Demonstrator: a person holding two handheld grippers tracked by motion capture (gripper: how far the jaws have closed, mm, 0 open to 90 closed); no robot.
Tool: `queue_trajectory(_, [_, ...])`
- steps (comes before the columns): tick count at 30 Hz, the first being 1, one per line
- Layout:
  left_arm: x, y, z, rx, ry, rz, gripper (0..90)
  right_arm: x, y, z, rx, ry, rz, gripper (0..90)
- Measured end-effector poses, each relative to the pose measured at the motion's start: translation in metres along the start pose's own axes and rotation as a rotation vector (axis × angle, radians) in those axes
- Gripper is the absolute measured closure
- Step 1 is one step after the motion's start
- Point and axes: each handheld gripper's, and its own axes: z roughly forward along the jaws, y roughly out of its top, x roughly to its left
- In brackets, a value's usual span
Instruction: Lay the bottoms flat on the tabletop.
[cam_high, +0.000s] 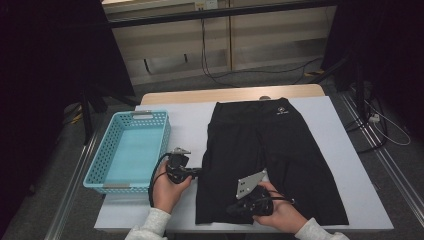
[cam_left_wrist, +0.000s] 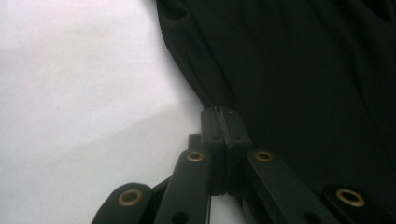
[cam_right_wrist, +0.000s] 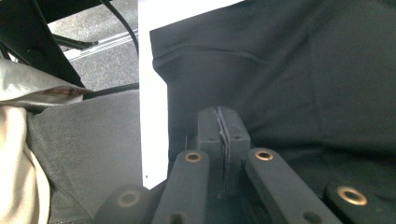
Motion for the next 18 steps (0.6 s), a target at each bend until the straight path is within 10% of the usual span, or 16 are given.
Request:
queue_trajectory(9, [0.001, 0.000, 0.001, -0.001, 0.003, -0.001, 88.8, 0.002, 0.002, 0.003, 0.008, 0.013, -0.018, 89.5])
queue_trajectory(14, [0.008, 0.007, 0.006, -0.049, 0.015, -0.015, 60.1, 0.002, 0.002, 0.002, 0.008, 0.017, -0.019, 89.5])
queue_trajectory(18, [0.015, 0.012, 0.016, -0.064, 0.017, -0.017, 56.5, 0.002, 0.002, 0.002, 0.009, 0.017, -0.017, 89.5])
